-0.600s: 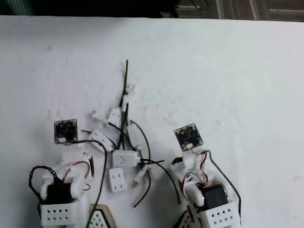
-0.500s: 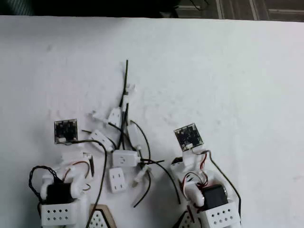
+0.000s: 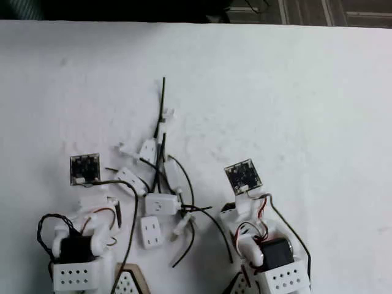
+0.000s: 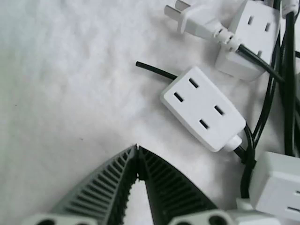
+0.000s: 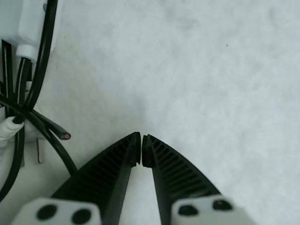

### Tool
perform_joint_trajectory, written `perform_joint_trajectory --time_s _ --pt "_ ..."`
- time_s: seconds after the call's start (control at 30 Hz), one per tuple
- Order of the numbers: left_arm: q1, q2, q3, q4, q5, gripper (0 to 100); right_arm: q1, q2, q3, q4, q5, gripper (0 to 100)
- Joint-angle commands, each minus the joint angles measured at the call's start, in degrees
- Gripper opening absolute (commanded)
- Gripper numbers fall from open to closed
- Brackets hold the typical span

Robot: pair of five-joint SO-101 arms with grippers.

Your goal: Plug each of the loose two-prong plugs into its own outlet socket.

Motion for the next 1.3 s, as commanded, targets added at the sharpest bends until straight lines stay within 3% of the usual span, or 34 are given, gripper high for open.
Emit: perform_joint_trajectory --time_s 0.0,1.27 --pt "0.31 -0.13 -0.18 0.35 0.44 3 -0.04 -0.57 0.62 -0.48 0.00 2.2" --pt "2.77 -0.13 -0.26 0.35 0.26 3 -0.04 -0.57 0.62 -0.48 0.00 2.2"
